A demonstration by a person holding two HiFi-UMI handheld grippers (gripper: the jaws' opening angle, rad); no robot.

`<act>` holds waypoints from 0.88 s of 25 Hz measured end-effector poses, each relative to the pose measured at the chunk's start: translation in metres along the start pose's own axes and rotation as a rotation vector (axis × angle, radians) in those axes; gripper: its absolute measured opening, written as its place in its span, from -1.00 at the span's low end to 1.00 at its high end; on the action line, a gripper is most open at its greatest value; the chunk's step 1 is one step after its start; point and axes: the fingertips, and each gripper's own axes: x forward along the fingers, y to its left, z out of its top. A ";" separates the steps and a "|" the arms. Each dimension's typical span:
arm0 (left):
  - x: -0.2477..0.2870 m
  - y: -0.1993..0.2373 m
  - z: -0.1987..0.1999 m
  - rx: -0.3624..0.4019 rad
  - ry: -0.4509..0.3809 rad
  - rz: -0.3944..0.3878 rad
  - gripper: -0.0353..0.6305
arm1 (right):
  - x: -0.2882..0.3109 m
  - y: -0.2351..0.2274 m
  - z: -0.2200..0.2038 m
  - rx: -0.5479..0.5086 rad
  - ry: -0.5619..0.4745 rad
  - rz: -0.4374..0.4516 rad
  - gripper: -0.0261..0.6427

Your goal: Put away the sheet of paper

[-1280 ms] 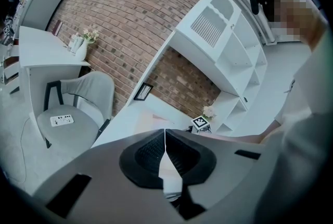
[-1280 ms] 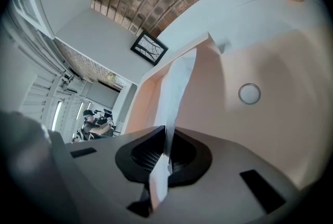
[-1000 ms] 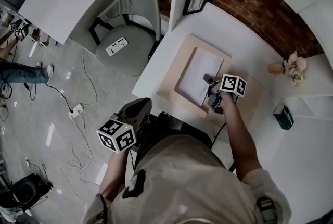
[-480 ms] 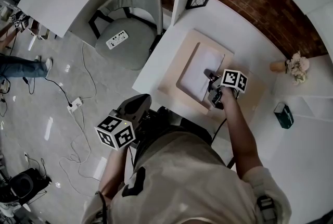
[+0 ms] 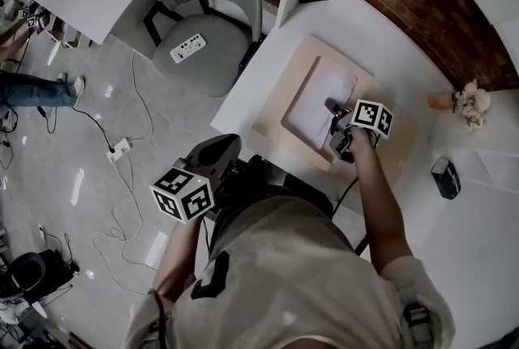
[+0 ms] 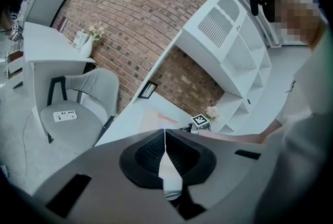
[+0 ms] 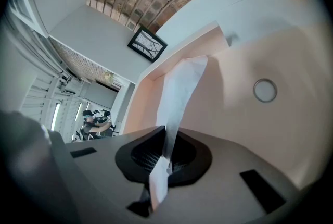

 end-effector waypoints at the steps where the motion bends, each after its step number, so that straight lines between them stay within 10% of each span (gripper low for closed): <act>1: 0.000 0.000 0.000 -0.001 0.001 0.000 -0.83 | 0.000 0.000 0.000 0.002 0.000 -0.001 -0.84; 22: 0.004 0.002 0.000 -0.004 0.004 0.000 -0.83 | 0.008 0.002 0.000 -0.003 -0.001 -0.003 -0.84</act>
